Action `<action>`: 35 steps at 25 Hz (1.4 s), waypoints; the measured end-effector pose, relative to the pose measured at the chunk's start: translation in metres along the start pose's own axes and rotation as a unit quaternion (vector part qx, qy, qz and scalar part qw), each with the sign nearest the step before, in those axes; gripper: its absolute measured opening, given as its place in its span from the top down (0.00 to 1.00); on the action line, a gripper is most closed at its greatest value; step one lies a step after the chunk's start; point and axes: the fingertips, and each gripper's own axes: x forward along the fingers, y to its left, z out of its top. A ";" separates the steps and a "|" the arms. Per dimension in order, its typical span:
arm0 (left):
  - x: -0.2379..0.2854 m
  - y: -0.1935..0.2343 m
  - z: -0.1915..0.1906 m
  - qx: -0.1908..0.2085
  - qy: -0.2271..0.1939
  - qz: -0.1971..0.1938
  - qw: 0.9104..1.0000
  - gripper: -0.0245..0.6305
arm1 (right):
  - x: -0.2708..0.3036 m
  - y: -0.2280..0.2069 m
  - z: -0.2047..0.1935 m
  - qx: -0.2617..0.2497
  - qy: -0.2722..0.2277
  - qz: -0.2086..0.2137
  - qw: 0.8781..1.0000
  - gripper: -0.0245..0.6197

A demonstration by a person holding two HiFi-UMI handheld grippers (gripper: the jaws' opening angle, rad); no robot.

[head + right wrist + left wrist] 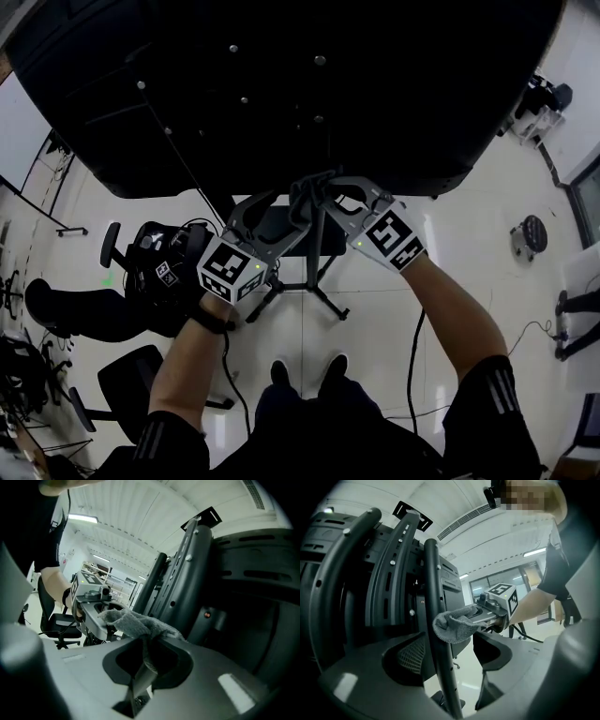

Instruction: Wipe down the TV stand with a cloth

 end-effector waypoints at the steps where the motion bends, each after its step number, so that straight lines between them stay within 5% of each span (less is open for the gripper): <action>1: 0.001 0.000 -0.010 -0.006 0.005 0.000 1.000 0.44 | 0.002 0.004 -0.009 0.005 0.005 0.002 1.000 0.90; 24: 0.021 -0.030 -0.257 -0.080 0.135 -0.028 0.987 0.43 | 0.059 0.103 -0.232 0.103 0.107 0.046 0.988 0.91; 35: 0.014 -0.040 -0.381 -0.119 0.179 -0.036 0.976 0.43 | 0.092 0.161 -0.343 0.105 0.153 0.044 0.982 0.91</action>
